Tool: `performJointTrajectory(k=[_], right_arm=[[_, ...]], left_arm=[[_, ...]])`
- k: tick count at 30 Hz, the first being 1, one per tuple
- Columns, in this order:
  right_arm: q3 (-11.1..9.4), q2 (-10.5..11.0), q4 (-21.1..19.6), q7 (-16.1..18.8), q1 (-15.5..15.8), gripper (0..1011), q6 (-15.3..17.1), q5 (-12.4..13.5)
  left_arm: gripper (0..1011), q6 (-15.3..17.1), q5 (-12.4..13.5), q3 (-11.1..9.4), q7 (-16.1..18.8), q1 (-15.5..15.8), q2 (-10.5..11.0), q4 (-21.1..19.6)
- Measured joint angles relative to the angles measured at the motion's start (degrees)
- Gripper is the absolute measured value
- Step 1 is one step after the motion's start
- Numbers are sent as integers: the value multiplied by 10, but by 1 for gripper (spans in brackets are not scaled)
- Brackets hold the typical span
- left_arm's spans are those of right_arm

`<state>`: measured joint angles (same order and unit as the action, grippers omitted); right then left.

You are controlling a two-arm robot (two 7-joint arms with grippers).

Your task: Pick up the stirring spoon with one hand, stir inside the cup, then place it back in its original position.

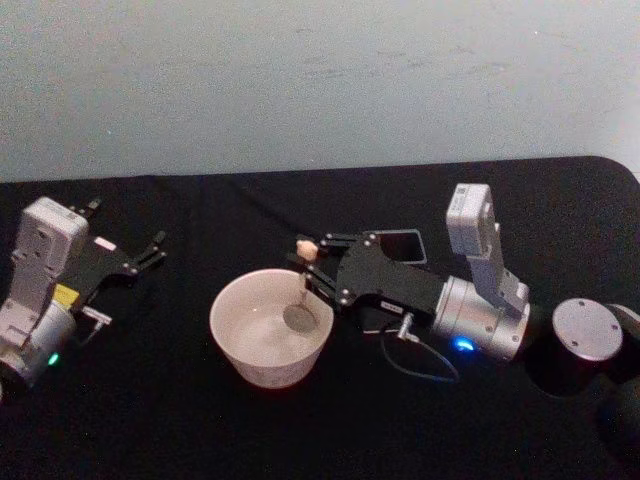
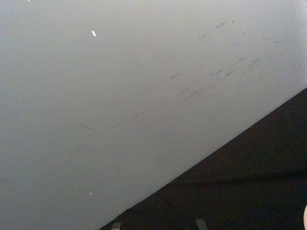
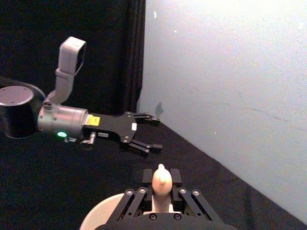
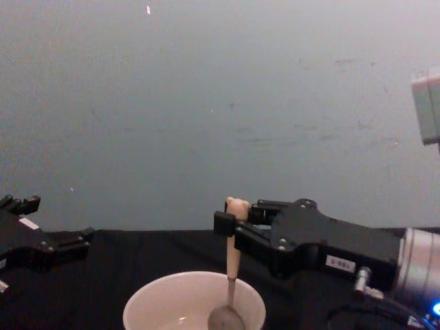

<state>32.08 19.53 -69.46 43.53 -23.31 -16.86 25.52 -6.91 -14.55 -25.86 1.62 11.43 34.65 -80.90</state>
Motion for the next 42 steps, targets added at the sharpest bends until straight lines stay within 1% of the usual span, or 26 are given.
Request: performJointTrajectory(k=[4, 7, 10, 12, 16, 22, 26, 30, 36, 42], right_arm=[[0, 12, -23, 9, 14, 212, 8, 9], [4, 18, -36, 17, 21, 211, 12, 14], [8, 19, -41, 21, 23, 212, 14, 17], [16, 16, -43, 27, 23, 211, 15, 18], [24, 9, -39, 30, 18, 212, 15, 18], [33, -15, -12, 22, -1, 211, 7, 12], [33, -30, 11, 7, -15, 212, -1, 1], [30, -36, 24, -4, -22, 212, -7, -8], [20, -35, 29, -12, -24, 211, -8, -11], [12, -28, 21, -14, -16, 212, -5, -11]], left_arm=[[1001, 0, 0, 0, 0, 0, 0, 0], [1002, 0, 0, 0, 0, 0, 0, 0], [1001, 0, 0, 0, 0, 0, 0, 0], [1002, 0, 0, 0, 0, 0, 0, 0], [1001, 0, 0, 0, 0, 0, 0, 0], [1001, 0, 0, 0, 0, 0, 0, 0], [1001, 0, 0, 0, 0, 0, 0, 0], [1001, 0, 0, 0, 0, 0, 0, 0], [1001, 0, 0, 0, 0, 0, 0, 0], [1001, 0, 0, 0, 0, 0, 0, 0]])
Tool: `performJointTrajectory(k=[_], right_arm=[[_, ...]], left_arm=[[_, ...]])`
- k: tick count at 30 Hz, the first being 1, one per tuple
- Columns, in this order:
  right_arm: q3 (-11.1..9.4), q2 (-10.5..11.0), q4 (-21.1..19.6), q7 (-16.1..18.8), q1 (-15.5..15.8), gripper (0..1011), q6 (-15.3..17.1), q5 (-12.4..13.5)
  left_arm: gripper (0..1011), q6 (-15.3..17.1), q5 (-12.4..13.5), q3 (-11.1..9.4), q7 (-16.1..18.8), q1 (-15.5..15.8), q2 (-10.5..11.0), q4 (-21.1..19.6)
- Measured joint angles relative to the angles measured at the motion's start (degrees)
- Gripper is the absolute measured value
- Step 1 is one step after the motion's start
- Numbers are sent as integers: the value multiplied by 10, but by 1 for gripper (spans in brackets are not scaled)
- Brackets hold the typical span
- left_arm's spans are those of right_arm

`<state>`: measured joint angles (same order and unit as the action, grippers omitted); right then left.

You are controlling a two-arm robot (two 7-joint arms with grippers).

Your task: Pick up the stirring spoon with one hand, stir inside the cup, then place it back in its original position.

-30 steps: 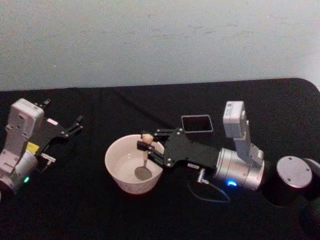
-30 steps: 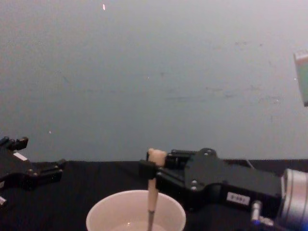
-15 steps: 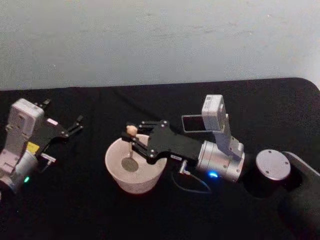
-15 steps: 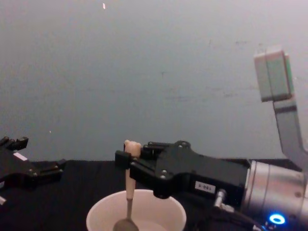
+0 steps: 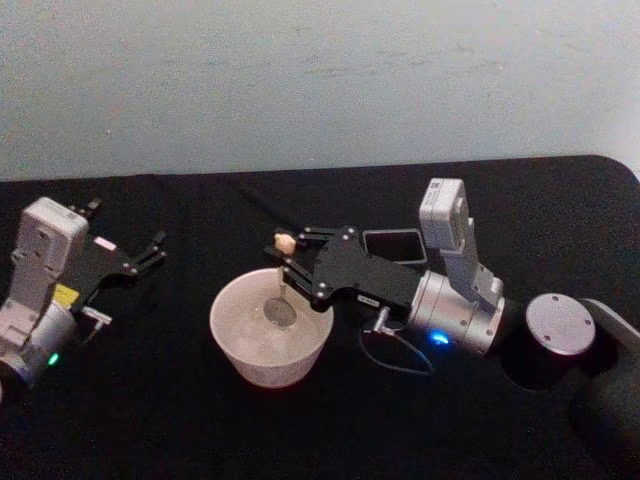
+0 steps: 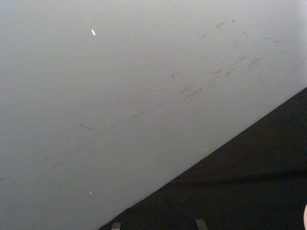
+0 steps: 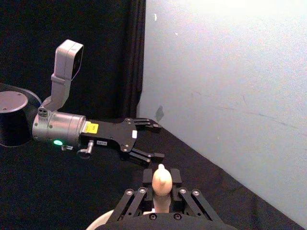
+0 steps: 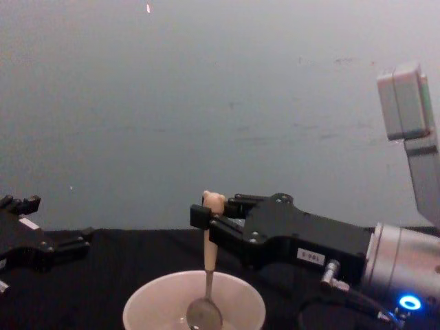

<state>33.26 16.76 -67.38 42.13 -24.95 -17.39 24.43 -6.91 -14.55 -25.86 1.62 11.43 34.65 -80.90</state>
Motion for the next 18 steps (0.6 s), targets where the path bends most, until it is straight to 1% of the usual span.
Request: performJointTrajectory(k=[11, 14, 18], right_arm=[[-5, 3, -11, 3, 6, 212, 4, 4], [-9, 5, -20, 5, 7, 212, 3, 9], [-19, 14, -47, 11, 10, 212, -1, 21]], left_arm=[[1001, 0, 0, 0, 0, 0, 0, 0], [1001, 0, 0, 0, 0, 0, 0, 0], [1001, 0, 0, 0, 0, 0, 0, 0]])
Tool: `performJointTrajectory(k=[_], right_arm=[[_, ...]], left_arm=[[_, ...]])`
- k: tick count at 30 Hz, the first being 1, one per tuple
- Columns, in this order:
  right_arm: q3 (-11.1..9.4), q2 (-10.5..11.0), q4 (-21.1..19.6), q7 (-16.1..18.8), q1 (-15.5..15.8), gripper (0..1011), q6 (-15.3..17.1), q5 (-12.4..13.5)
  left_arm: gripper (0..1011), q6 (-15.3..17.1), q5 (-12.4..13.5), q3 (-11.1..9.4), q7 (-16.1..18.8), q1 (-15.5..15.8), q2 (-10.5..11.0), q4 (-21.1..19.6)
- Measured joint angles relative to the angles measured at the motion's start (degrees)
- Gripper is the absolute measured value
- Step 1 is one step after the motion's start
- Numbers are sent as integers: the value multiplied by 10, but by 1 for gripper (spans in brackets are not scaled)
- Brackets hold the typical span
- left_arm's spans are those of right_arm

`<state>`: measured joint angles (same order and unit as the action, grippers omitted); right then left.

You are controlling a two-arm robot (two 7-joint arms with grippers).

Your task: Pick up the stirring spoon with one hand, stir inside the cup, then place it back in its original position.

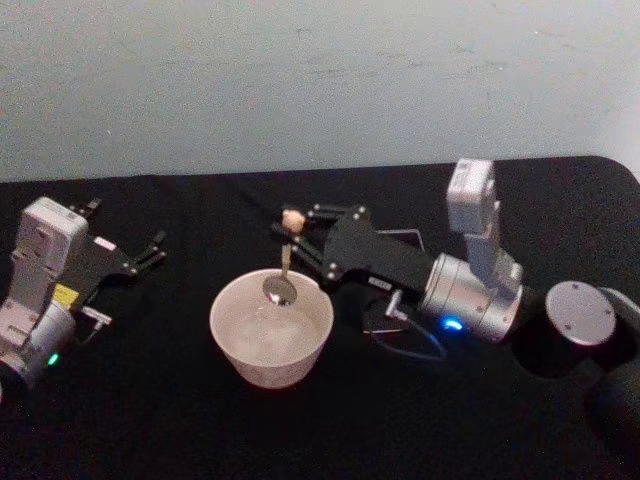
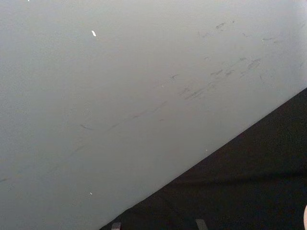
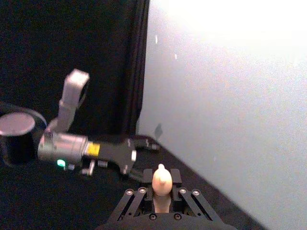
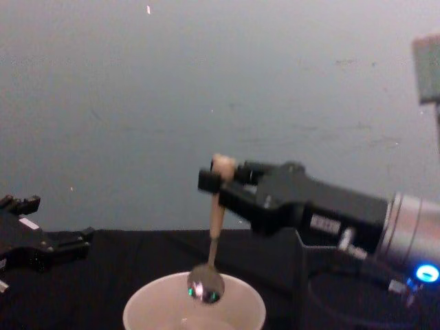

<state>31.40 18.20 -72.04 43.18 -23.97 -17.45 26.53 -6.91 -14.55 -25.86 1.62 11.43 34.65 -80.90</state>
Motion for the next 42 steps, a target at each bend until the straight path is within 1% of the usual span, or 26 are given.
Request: performJointTrajectory(k=[1, 2, 3, 5, 9, 10, 13, 14, 17, 19, 20, 26, 30, 37, 42], right_arm=[[-4, 4, -11, 2, 1, 212, -2, 5], [-4, 4, -11, 2, 1, 212, -2, 5], [-10, 11, -30, 5, 3, 212, -4, 13], [-12, 14, -36, 6, 3, 212, -4, 16], [-26, 30, -69, 10, 6, 212, -7, 34], [-32, 36, -80, 10, 8, 211, -8, 40], [-39, 44, -92, 10, 10, 211, -8, 47], [-45, 50, -100, 9, 11, 212, -8, 51], [-54, 60, -110, 4, 14, 212, -9, 55], [-66, 72, -121, -3, 19, 211, -9, 58], [-66, 72, -121, -3, 19, 212, -9, 58], [-91, 100, -139, -17, 37, 212, -9, 62], [-101, 112, -142, -23, 47, 212, -6, 61], [-110, 129, -149, -26, 67, 212, 5, 58], [-111, 133, -152, -26, 75, 212, 13, 59]], left_arm=[[1001, 0, 0, 0, 0, 0, 0, 0], [1001, 0, 0, 0, 0, 0, 0, 0], [1001, 0, 0, 0, 0, 0, 0, 0], [1001, 0, 0, 0, 0, 0, 0, 0], [1001, 0, 0, 0, 0, 0, 0, 0], [1001, 0, 0, 0, 0, 0, 0, 0], [1001, 0, 0, 0, 0, 0, 0, 0], [1001, 0, 0, 0, 0, 0, 0, 0], [1001, 0, 0, 0, 0, 0, 0, 0], [1001, 0, 0, 0, 0, 0, 0, 0], [1001, 0, 0, 0, 0, 0, 0, 0], [1001, 0, 0, 0, 0, 0, 0, 0], [1001, 0, 0, 0, 0, 0, 0, 0], [1001, 0, 0, 0, 0, 0, 0, 0], [1001, 0, 0, 0, 0, 0, 0, 0]])
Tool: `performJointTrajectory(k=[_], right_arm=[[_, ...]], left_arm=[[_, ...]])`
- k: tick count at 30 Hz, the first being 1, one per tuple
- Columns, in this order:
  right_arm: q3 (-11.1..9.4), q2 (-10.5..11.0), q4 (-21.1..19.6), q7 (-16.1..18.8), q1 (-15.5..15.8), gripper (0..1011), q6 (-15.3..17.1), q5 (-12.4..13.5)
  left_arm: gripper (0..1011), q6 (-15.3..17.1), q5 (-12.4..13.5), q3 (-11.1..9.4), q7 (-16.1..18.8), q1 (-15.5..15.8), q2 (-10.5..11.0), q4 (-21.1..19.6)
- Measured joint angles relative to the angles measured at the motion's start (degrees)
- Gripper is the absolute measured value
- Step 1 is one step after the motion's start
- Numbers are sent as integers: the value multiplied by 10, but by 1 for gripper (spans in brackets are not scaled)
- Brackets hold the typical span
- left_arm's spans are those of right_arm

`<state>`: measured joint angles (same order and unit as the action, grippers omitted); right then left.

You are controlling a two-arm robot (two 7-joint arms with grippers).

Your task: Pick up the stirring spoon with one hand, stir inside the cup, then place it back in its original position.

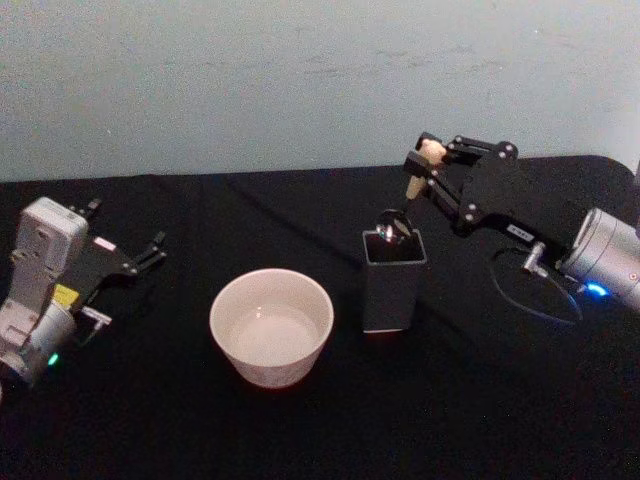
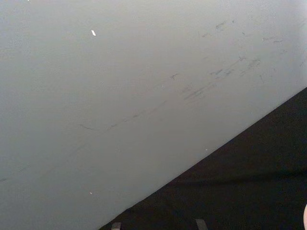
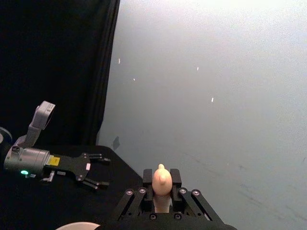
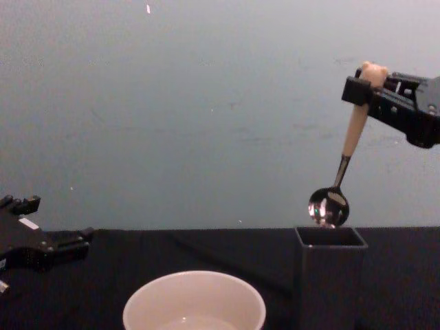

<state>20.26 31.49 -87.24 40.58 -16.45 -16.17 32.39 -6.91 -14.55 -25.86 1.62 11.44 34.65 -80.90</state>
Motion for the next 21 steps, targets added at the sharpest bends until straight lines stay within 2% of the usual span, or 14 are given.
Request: performJointTrajectory(k=[17, 21], right_arm=[[12, -13, 32, -3, -7, 212, 12, -12], [17, -16, 39, -4, -7, 212, 30, -7]], left_arm=[[1001, 0, 0, 0, 0, 0, 0, 0], [1001, 0, 0, 0, 0, 0, 0, 0]])
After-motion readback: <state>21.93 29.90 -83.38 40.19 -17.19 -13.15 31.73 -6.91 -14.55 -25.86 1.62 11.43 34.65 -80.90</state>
